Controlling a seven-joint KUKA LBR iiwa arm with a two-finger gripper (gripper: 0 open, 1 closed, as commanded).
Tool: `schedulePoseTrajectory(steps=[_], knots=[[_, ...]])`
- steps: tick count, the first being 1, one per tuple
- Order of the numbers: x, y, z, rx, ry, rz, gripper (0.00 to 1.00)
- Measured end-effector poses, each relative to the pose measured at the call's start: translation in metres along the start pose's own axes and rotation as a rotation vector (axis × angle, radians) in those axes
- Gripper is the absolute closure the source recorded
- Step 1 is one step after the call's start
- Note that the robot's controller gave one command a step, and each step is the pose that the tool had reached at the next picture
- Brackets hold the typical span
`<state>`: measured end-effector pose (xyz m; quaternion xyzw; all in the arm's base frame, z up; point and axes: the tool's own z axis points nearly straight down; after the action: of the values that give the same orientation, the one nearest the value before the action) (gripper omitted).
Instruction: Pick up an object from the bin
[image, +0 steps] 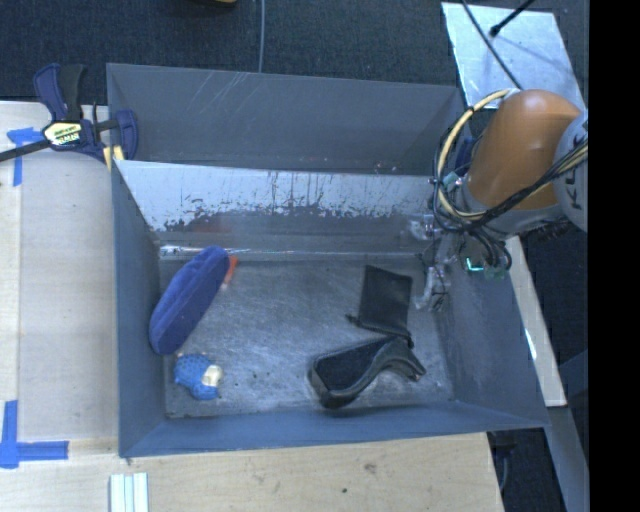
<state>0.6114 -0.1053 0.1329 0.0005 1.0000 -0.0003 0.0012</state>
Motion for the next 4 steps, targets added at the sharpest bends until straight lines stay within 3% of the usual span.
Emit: schedulePoseTrajectory(steps=[1,2,3,4], knots=[[0.026,0.031,0.062,-0.001,-0.001,-0.587,0.00],[0.068,0.037,0.063,-0.002,0.001,-1.090,0.00],[0.096,0.041,0.052,0.026,-0.038,-1.513,0.00],[0.093,0.042,0.051,0.030,-0.046,-1.516,1.00]])
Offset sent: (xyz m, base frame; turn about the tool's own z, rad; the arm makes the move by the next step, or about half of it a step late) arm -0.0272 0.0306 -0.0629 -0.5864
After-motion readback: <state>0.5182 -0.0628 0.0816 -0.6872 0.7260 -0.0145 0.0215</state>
